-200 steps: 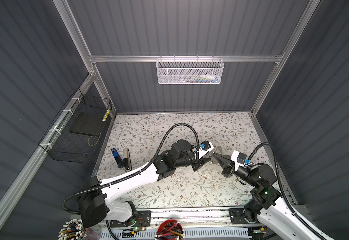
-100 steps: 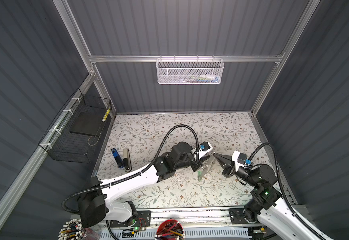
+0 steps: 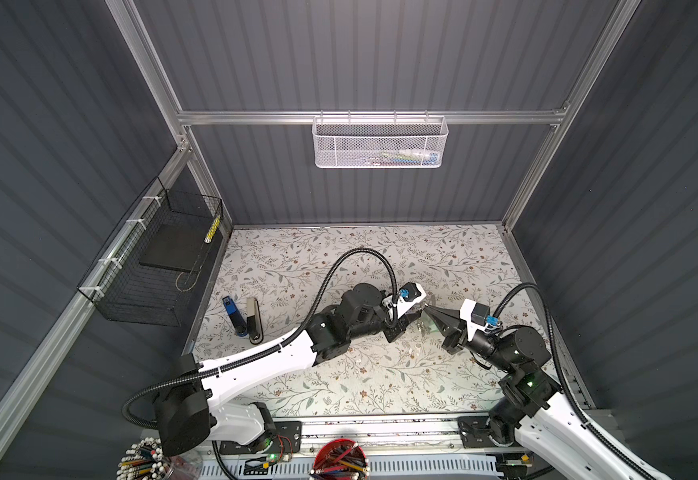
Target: Put the keys on the keyring
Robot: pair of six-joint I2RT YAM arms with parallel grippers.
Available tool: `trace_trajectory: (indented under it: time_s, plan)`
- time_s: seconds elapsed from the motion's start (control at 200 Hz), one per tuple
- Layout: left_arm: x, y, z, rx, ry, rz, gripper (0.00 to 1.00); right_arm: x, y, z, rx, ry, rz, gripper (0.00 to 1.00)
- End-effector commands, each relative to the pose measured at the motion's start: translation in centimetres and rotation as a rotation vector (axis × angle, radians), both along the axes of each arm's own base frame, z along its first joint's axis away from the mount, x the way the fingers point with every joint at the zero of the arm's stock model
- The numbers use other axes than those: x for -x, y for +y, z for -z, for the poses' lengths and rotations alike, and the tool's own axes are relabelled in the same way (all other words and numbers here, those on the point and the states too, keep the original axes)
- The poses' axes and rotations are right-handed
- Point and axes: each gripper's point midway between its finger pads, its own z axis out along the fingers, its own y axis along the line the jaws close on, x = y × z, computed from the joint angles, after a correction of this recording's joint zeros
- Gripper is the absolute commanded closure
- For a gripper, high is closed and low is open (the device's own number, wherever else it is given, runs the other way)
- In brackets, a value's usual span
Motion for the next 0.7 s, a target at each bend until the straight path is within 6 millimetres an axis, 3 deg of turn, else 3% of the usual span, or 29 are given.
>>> trace_trajectory:
  time_s: [0.0,0.275,0.55,0.695]
  plan:
    - [0.6,-0.2,0.4,-0.005,0.003,0.028,0.75,0.3,-0.1,-1.3,-0.032,-0.036,-0.011,1.00]
    - [0.5,1.5,0.0,-0.063,-0.055,-0.002,0.98,0.0,0.0,-1.0,-0.028,-0.025,-0.002,1.00]
    - [-0.1,3.3,-0.7,-0.203,-0.160,-0.023,1.00,0.1,0.4,-0.3,0.024,-0.029,-0.021,1.00]
    - [0.3,3.4,-0.6,-0.297,-0.175,0.029,1.00,0.0,0.8,0.4,0.073,-0.022,-0.032,1.00]
